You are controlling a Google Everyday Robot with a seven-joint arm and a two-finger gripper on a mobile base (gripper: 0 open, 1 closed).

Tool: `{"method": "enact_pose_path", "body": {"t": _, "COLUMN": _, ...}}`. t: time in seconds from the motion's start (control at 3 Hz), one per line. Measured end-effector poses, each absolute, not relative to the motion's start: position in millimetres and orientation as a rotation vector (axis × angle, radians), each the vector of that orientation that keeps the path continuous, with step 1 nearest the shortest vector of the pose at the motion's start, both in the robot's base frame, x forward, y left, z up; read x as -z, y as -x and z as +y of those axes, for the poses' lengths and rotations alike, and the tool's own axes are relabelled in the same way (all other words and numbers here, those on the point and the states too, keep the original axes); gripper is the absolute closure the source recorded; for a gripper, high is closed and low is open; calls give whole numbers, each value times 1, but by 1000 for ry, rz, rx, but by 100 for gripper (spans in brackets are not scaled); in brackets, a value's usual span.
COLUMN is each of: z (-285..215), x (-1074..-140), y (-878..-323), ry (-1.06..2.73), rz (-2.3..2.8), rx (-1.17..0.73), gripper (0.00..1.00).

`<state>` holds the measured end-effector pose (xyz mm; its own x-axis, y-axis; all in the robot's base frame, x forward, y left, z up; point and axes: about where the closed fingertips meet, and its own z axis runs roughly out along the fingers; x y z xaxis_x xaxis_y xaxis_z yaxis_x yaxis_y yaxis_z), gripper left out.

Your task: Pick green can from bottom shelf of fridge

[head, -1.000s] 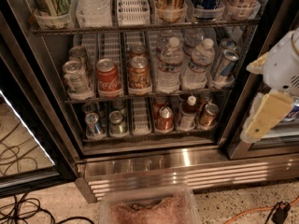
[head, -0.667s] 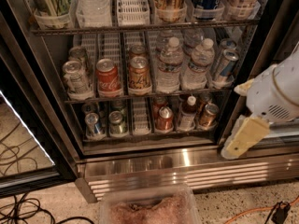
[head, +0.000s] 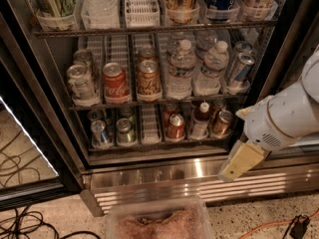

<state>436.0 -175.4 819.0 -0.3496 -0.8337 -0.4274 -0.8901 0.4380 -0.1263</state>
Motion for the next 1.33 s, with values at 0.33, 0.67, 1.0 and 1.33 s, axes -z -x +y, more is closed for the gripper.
{"method": "enact_pose_path", "body": {"t": 0.33, "z": -173, "x": -806, "y": -442, "ry": 1434, "rz": 2280, "rx": -191, "gripper": 0}}
{"method": "enact_pose_path", "body": {"t": 0.67, "z": -167, "x": -753, "y": -451, "ry": 1378, "rz": 2331, "rx": -256, "gripper": 0}}
{"method": "enact_pose_path", "body": {"t": 1.0, "z": -157, "x": -689, "y": -450, "ry": 1293, "rz": 2348, "rx": -362, "gripper": 0}}
{"method": "enact_pose_path", "body": {"t": 1.33, "z": -137, "x": -628, "y": -454, "ry": 1124, "rz": 2313, "rx": -497, "gripper": 0}}
